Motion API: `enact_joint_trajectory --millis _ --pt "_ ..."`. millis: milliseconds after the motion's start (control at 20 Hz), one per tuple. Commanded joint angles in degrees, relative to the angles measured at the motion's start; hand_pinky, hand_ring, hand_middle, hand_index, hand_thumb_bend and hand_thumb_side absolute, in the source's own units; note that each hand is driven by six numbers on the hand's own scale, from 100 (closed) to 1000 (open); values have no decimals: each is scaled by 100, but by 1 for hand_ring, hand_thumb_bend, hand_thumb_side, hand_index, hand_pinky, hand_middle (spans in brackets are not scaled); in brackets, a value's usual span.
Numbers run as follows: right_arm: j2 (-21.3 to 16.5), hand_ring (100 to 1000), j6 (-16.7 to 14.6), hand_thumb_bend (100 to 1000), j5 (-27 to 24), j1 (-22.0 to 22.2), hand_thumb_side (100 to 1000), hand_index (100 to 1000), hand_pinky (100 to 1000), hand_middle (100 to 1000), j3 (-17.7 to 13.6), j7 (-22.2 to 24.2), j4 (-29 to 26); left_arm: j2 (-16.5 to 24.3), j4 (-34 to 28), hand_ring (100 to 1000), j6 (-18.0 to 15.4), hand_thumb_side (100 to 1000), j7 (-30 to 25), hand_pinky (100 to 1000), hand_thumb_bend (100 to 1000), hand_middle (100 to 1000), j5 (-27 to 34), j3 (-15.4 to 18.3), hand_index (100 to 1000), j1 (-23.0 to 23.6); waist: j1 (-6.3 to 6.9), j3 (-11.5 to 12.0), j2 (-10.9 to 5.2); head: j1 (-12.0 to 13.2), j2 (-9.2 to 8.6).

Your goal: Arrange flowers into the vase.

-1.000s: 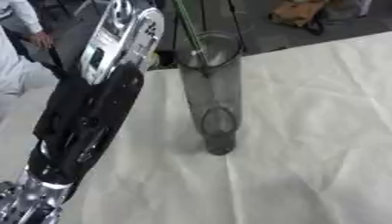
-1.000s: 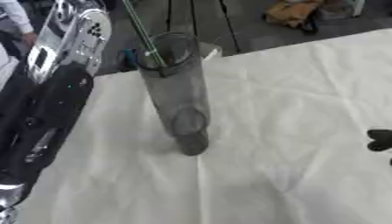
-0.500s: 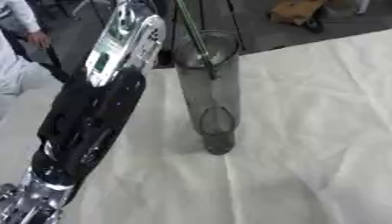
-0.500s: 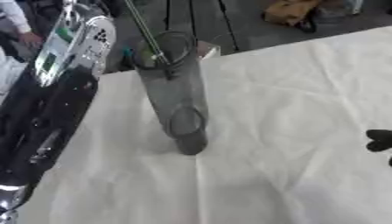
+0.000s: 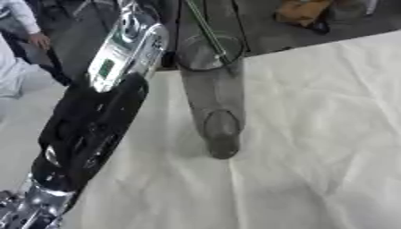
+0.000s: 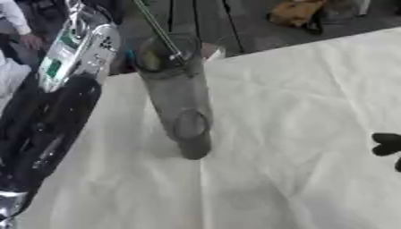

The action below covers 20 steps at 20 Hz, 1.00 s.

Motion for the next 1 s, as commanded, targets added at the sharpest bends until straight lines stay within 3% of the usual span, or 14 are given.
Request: enact_joint_trajectory --millis 50,550,1000 --pt "-35 692 -1 100 31 -62 1000 816 856 503 -35 -4 -108 162 0 100 -102 789 -64 100 143 100 -311 17 168 -64 43 7 -6 -7 -49" --pt "-35 692 0 100 56 -29 1000 816 857 503 -55 -20 -108 320 120 100 -262 769 -103 100 122 100 -1341 -5 187 81 39 41 -24 -39 -15" --pt "-37 693 5 100 69 26 1000 815 857 503 -74 -59 -108 504 167 100 -9 843 -281 100 100 100 -1727 -29 248 242 9 105 -73 -72 32"
